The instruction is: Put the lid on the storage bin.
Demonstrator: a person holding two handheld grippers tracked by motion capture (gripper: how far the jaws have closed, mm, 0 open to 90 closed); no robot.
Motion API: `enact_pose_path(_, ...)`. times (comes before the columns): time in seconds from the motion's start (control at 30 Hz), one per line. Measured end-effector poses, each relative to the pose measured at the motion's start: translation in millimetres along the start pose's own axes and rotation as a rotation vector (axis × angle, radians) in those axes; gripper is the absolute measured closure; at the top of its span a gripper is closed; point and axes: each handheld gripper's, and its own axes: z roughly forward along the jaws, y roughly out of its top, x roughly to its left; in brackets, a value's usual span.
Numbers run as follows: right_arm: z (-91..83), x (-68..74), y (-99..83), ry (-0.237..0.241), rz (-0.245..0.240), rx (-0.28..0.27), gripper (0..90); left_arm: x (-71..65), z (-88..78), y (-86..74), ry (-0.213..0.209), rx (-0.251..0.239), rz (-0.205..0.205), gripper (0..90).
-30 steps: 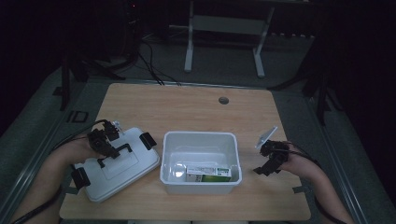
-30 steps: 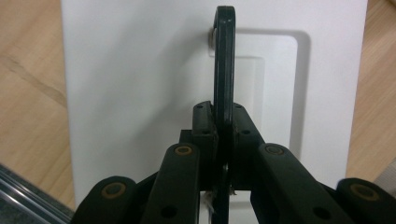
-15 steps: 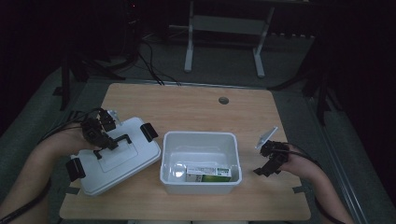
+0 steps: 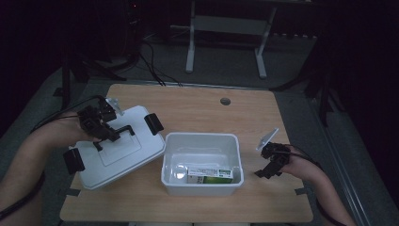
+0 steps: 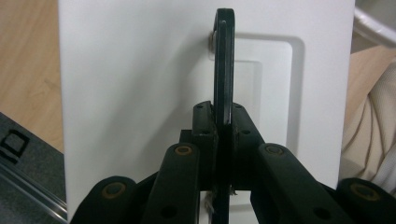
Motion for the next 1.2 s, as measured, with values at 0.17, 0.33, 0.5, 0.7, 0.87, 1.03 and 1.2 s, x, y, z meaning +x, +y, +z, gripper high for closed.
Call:
enact_pose_path(0.17, 0.5, 1.0, -0.3, 0.005, 0.001, 0.005, 17.1, -6.2, -6.3, 11.5, 0.006, -0.011, 0.027, 83.7)
enact_pose_path(0.33, 0.7, 1.3, -1.4, 0.006, 0.004, 0.006, 17.1, -12.8, -7.5, 24.1, -0.013, -0.025, 0.065, 83.7)
enact_pose_path(0.5, 1.6, 1.5, -1.6, 0.008, 0.004, 0.004, 17.1, -21.4, -3.4, 39.7, -0.037, -0.037, 0.105, 83.7)
enact_pose_path(0.7, 2.3, 2.5, -1.5, 0.008, -0.001, 0.000, 17.1, -31.7, 1.0, 56.8, -0.049, -0.042, 0.154, 83.6)
enact_pose_path(0.87, 2.3, 2.6, -3.0, 0.007, 0.007, 0.001, 17.1, -42.9, 5.3, 75.3, -0.061, -0.035, 0.205, 83.6)
enact_pose_path(1.03, 1.4, 1.6, -5.4, 0.007, 0.011, -0.007, 17.1, -50.5, 8.5, 87.5, -0.078, -0.039, 0.230, 83.7)
enact_pose_path(1.2, 1.8, 1.8, -6.4, 0.007, 0.010, -0.004, 17.1, -58.5, 13.1, 99.2, -0.094, -0.037, 0.261, 83.6)
